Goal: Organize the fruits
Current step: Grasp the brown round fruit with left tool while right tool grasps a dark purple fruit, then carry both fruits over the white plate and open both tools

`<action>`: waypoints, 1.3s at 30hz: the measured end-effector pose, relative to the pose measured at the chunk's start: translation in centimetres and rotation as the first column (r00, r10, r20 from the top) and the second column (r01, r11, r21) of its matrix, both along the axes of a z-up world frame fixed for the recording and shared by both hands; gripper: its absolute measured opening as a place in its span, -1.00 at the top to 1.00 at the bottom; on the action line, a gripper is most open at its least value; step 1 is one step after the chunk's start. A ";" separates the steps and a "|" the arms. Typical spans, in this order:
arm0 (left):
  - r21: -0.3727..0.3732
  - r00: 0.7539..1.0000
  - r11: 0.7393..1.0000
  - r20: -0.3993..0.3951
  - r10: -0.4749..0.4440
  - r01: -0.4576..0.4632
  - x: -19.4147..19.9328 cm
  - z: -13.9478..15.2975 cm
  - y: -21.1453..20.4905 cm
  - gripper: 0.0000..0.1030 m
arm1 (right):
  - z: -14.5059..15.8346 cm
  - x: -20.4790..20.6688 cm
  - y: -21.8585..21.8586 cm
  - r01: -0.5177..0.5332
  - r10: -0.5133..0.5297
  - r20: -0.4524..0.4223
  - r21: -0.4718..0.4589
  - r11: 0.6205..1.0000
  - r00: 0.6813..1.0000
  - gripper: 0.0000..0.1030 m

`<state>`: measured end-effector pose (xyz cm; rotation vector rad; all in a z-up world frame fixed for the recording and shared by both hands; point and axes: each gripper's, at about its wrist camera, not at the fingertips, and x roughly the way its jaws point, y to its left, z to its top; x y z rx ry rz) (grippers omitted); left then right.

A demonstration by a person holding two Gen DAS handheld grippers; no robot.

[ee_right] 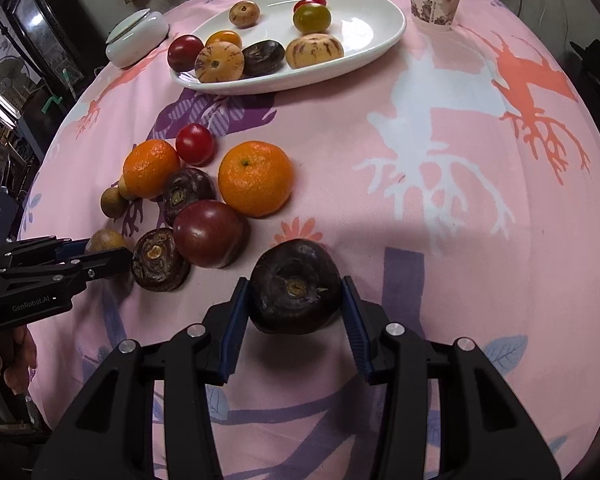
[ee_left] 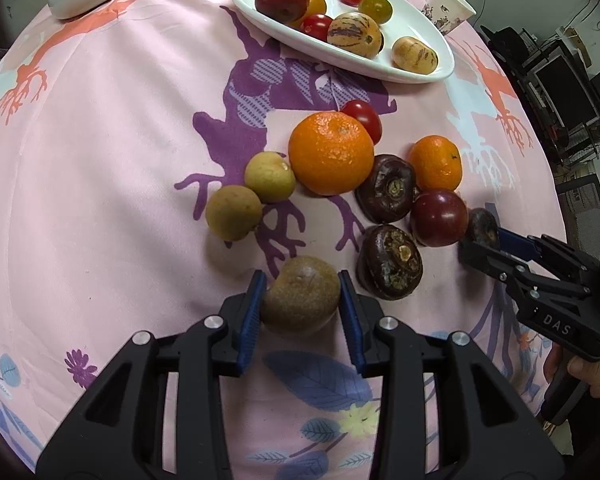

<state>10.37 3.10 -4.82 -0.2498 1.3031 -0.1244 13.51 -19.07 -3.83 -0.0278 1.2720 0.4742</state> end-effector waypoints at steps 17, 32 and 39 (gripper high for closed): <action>0.019 0.990 1.000 0.143 -0.003 0.001 3.3 7.0 0.5 0.30 | 6.7 2.9 -1.4 0.028 -0.042 0.121 0.115 0.993 0.992 0.12; -0.008 0.974 1.000 0.226 0.001 0.001 15.2 8.9 -1.7 0.30 | 7.8 13.7 0.8 0.080 -0.117 0.177 0.204 0.976 0.977 0.11; 0.010 0.978 1.000 0.209 -0.004 0.002 18.4 6.7 -2.3 0.30 | 4.7 16.5 1.6 0.133 -0.160 0.118 0.210 0.969 0.980 0.11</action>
